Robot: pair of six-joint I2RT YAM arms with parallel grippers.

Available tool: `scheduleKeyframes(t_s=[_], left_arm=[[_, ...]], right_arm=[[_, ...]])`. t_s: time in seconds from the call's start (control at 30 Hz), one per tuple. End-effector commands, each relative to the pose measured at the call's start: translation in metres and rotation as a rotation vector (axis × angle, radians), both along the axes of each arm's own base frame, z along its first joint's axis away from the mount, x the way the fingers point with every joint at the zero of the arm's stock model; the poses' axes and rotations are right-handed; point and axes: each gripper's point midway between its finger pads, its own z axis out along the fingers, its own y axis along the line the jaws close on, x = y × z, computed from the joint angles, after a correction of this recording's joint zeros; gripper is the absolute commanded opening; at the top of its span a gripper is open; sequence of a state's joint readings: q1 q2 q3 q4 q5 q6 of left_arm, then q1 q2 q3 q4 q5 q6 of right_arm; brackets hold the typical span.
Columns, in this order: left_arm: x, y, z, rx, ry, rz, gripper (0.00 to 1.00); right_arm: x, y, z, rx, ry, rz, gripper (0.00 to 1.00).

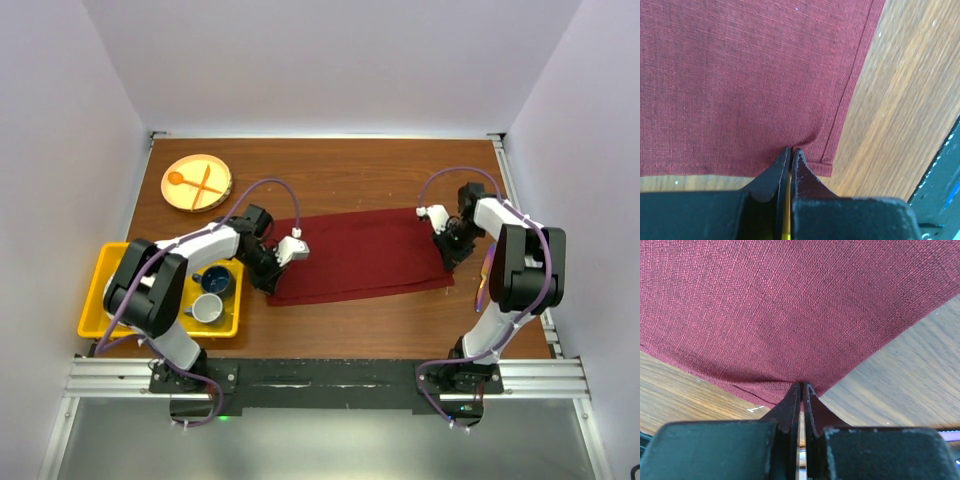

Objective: Fold the napkin into a case and place the utensils inside
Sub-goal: Adjust the items.

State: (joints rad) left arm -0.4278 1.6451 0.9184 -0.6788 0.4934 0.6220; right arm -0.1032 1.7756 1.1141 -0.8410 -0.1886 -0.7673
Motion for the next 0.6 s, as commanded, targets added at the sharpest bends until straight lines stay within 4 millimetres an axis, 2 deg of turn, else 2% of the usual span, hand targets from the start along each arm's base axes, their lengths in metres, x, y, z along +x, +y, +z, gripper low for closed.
scheduleKeyframes(t_s=[0.0,0.13,0.3,0.47,0.57], left_arm=[[0.029,0.011,-0.015,0.101,-0.094,0.047,0.0],[0.052,0.009,-0.02,0.125,-0.128,0.064,0.0],[0.064,0.009,-0.015,0.119,-0.154,0.053,0.0],[0.063,0.001,0.005,0.054,-0.154,0.008,0.0],[0.059,-0.005,0.026,0.006,-0.171,-0.017,0.0]], right_arm=[[0.0,-0.003,-0.016,-0.024,0.007,-0.016,0.0],[-0.006,0.003,-0.015,-0.002,0.017,-0.047,0.0],[-0.005,0.006,-0.003,0.016,0.005,-0.055,0.0],[-0.003,0.01,0.012,0.039,-0.008,-0.041,0.0],[-0.002,0.014,0.024,0.061,-0.018,-0.032,0.0]])
